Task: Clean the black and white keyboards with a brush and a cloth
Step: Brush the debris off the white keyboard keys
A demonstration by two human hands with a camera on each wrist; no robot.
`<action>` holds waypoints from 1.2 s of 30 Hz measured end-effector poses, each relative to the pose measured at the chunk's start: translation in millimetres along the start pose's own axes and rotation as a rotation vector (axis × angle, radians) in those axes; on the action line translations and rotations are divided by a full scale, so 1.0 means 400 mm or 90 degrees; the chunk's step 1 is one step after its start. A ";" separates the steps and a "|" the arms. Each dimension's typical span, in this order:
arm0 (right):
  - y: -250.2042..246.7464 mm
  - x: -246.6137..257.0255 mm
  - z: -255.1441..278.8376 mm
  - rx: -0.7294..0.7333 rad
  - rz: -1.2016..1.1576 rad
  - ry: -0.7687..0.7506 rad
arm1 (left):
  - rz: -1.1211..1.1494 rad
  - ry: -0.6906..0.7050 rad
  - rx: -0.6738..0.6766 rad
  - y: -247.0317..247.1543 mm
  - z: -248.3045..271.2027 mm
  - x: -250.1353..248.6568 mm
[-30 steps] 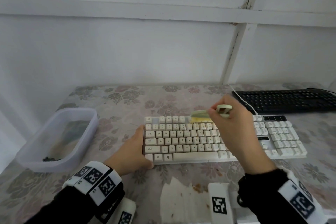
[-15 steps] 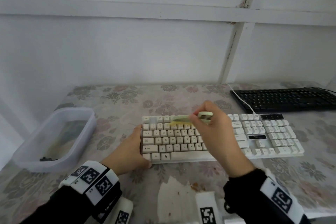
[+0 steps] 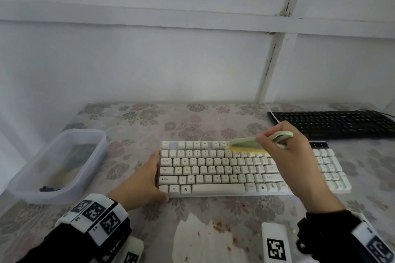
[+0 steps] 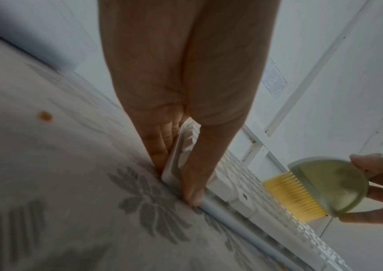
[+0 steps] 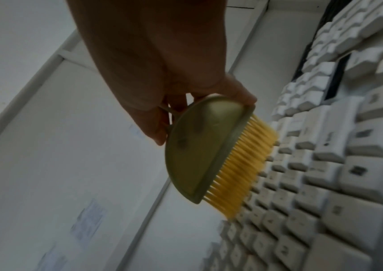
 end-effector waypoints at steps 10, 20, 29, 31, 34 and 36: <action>-0.067 -0.064 -0.013 0.031 0.071 0.040 | 0.020 -0.004 0.001 0.004 0.002 0.003; -0.079 -0.020 -0.006 0.041 0.058 -0.012 | -0.003 -0.036 0.001 0.002 0.006 -0.012; -0.212 -0.058 -0.053 -0.101 0.176 -0.011 | 0.004 -0.038 -0.005 0.001 0.006 -0.010; -0.222 -0.046 -0.059 -0.094 0.118 -0.022 | -0.002 -0.041 -0.007 0.001 0.007 -0.015; -0.180 -0.039 -0.041 0.014 0.041 -0.005 | -0.011 -0.047 -0.006 0.002 0.007 -0.017; -0.166 -0.049 -0.034 0.042 0.054 0.004 | -0.020 -0.047 -0.006 0.002 0.009 -0.019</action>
Point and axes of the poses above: each hand's wrist, its own z-axis away from the middle knuckle, its own y-axis out of the palm, x = y × z, the point moved 3 cm from there along -z, towards the middle knuckle, and after that the axes turned 13 degrees about -z, right-handed, at the moved point
